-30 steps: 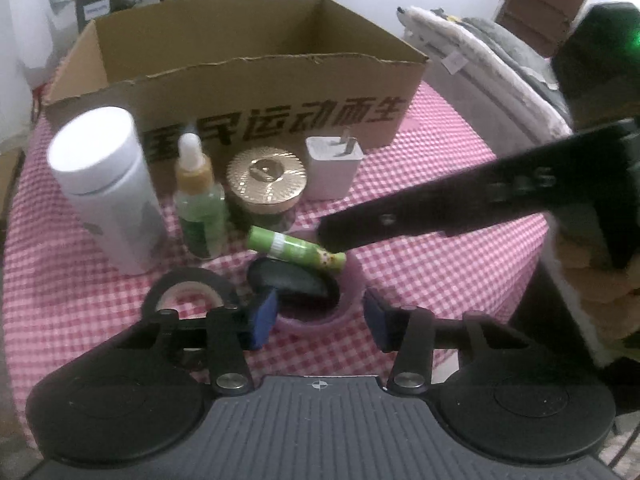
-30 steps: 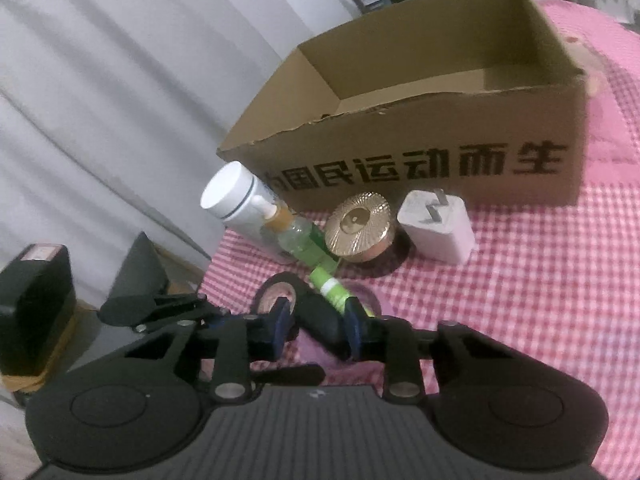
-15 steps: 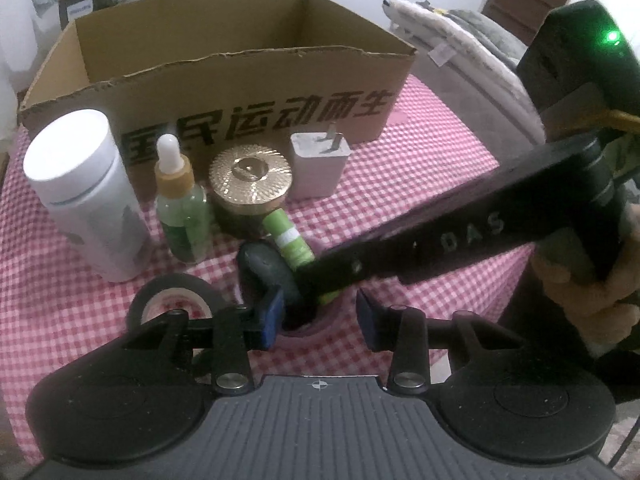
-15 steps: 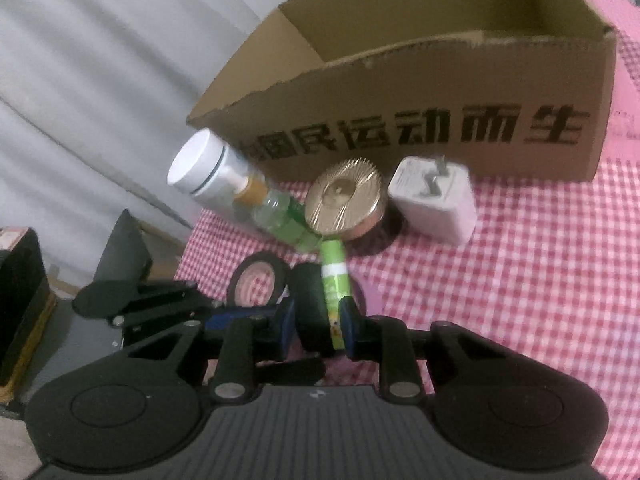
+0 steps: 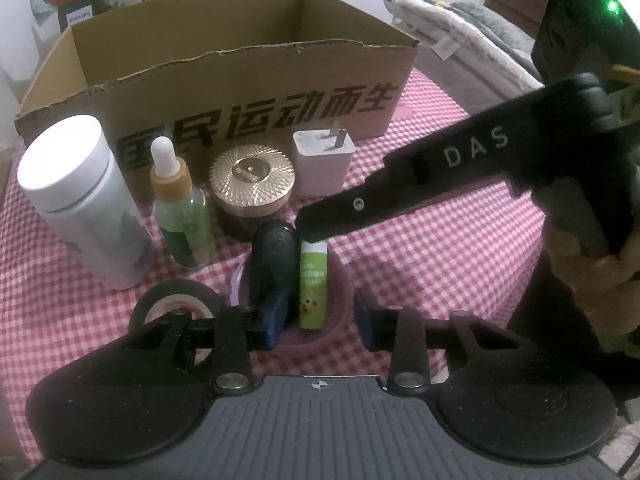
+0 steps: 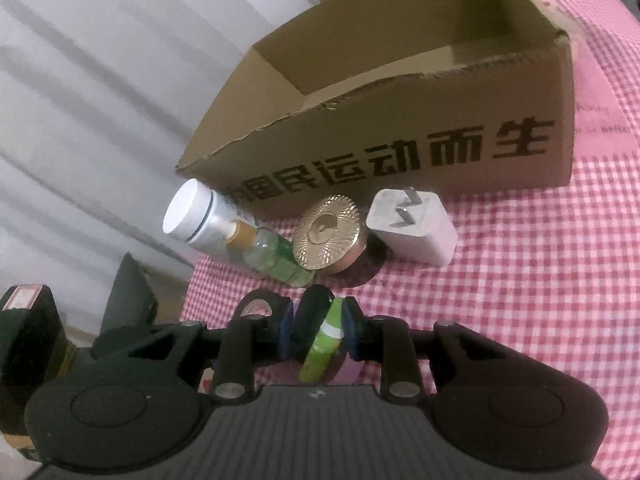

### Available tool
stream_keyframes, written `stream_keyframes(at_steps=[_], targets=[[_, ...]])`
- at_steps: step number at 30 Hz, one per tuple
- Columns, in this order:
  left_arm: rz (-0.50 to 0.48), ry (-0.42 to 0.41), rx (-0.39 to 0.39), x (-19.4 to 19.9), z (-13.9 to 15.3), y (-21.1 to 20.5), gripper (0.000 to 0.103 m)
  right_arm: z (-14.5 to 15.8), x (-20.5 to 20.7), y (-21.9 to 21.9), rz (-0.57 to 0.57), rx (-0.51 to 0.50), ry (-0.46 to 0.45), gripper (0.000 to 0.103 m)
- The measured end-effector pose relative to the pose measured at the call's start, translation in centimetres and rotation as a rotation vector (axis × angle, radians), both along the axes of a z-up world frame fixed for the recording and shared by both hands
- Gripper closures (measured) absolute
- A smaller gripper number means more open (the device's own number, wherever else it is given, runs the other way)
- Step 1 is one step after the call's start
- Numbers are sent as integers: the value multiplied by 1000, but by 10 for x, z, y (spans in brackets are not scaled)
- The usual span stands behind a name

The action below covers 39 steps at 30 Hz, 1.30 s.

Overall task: Organize rigid objects
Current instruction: 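Grasp the green lip balm tube in the pink bowl with the right tool, then carry the green lip balm into the cardboard box and release it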

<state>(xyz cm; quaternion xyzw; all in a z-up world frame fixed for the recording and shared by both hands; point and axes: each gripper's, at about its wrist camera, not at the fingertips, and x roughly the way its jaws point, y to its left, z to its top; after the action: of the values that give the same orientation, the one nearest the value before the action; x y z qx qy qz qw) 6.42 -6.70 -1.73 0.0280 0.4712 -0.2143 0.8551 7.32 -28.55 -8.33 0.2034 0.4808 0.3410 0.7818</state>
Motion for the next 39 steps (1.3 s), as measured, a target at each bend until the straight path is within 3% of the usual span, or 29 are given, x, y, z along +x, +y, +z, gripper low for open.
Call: stream_keyframes(at_steps=[8, 16, 23, 29, 36, 39], targets=[[-9, 13, -8, 5, -3, -2, 76, -18, -1, -7, -61, 74, 43, 73], [2, 8, -11, 9, -5, -6, 76, -20, -7, -10, -89, 78, 0, 87], [2, -24, 0, 10, -1, -9, 80, -10, -19, -10, -88, 55, -86, 89], [5, -83, 6, 3, 12, -9, 89, 8, -28, -12, -88, 48, -153, 89], [29, -179, -13, -3, 43, 1, 89, 47, -38, -4, -64, 52, -268, 90], [51, -221, -31, -2, 62, 7, 89, 71, -38, 1, -38, 70, -318, 98]])
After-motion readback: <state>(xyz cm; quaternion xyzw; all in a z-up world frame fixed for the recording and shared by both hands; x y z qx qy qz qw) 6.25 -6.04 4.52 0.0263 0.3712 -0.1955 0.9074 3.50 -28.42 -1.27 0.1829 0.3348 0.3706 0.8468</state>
